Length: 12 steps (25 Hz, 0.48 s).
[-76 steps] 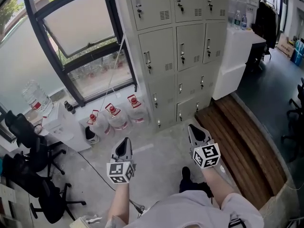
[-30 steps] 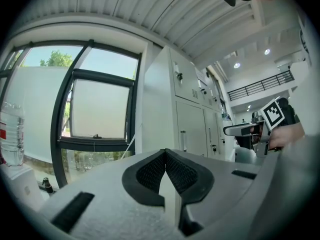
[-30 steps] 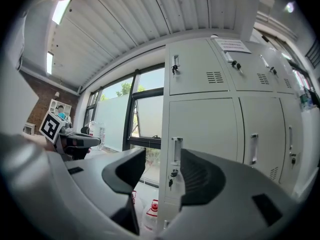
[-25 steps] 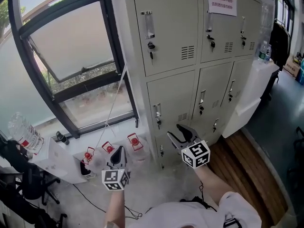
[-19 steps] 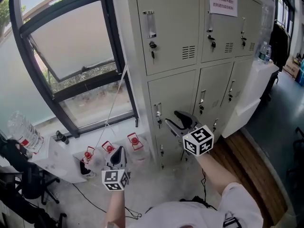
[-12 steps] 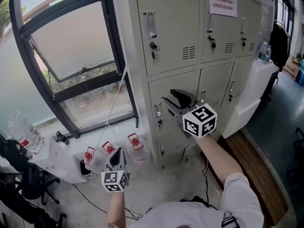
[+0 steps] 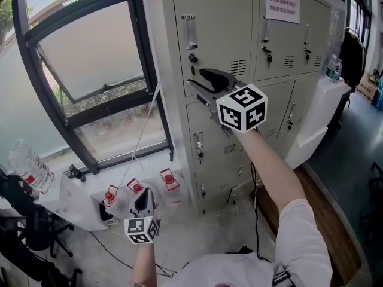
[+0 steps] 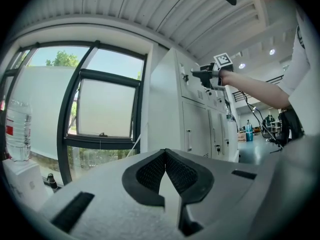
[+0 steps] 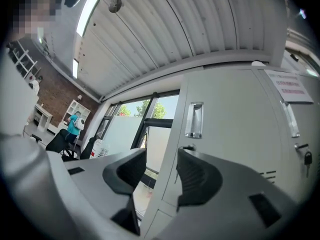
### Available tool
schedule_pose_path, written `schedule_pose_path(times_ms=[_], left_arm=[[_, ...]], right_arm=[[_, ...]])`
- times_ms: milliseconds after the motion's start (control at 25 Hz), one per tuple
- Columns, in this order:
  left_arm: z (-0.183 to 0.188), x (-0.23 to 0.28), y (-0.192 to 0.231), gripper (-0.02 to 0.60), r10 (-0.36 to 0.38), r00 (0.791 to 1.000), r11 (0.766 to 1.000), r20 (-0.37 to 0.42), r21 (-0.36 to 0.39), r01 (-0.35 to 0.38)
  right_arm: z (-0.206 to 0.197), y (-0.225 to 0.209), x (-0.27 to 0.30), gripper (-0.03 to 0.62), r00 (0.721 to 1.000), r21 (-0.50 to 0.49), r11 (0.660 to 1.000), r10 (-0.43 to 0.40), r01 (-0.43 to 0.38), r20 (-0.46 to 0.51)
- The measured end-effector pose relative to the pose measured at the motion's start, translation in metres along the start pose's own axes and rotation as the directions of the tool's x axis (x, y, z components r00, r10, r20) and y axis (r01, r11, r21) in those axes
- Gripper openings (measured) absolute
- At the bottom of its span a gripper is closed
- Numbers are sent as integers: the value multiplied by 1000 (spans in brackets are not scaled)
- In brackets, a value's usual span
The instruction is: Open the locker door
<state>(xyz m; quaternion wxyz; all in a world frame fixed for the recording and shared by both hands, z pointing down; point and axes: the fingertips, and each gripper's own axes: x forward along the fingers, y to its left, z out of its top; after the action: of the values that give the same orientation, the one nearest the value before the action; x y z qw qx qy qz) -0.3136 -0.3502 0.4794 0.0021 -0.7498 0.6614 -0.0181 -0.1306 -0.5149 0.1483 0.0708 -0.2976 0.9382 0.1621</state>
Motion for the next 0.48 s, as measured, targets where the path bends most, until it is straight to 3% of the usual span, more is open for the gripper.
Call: schedule_pose_path(times_ms=[280, 480], left_arm=[[0, -2, 14, 3, 33, 999, 999, 5, -12, -33], [2, -2, 22, 2, 45, 999, 999, 6, -6, -45]], right_arm=[[39, -31, 43, 189, 1000, -9, 1000, -15, 15, 7], [52, -48, 66, 189, 998, -71, 996, -57, 57, 2]])
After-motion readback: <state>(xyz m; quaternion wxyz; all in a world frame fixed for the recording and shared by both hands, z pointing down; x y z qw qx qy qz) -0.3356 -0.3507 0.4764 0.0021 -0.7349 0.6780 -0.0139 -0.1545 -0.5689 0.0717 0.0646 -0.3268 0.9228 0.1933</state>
